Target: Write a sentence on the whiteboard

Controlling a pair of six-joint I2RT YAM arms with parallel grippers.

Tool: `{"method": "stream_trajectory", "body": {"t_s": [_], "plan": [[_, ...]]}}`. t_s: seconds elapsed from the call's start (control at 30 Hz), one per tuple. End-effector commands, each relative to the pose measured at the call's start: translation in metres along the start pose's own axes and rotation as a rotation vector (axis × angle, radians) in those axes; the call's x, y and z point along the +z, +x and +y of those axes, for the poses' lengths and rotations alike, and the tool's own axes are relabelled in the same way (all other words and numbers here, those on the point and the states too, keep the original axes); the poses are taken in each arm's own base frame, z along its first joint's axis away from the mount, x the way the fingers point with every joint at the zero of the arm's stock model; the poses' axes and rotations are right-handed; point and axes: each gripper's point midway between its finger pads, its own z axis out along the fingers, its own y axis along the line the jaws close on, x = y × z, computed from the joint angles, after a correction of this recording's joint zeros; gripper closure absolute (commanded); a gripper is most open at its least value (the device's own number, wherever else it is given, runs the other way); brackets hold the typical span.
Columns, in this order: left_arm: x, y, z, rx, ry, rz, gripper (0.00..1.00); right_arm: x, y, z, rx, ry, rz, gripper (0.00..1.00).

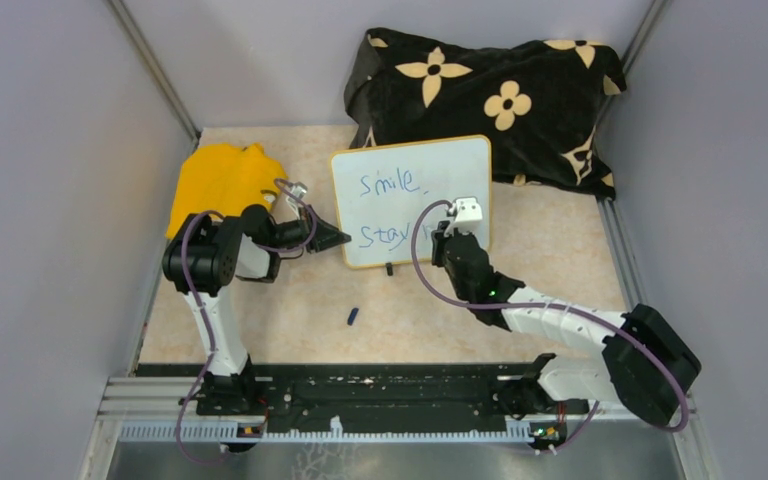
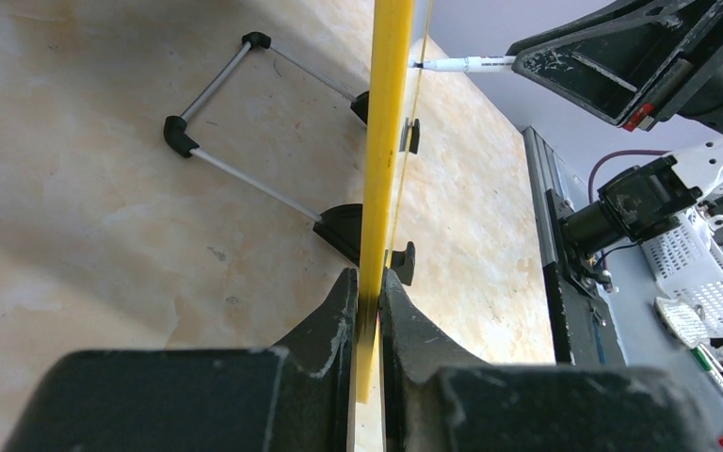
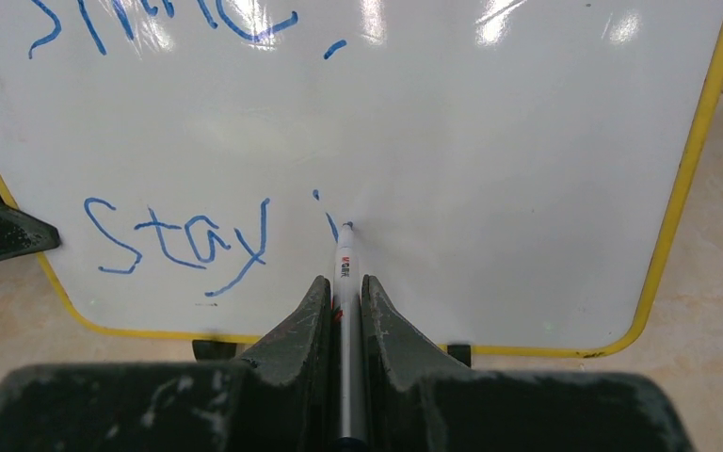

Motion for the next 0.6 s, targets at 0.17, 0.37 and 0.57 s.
{"method": "stream_trajectory", "body": {"t_s": [0.17, 0.37, 0.57], "plan": [[0.007, 0.014, 0.001, -0.049, 0.000, 0.037, 1.00, 0.008, -0.022, 0.015, 0.029, -0.040, -0.035, 1.00], [0.007, 0.014, 0.001, -0.049, 0.000, 0.037, 1.00, 0.008, -0.013, 0.017, 0.033, -0.049, -0.008, 1.00], [0.007, 0.015, 0.001, -0.052, 0.000, 0.039, 1.00, 0.005, -0.010, 0.005, 0.030, -0.002, -0.010, 1.00]]}}
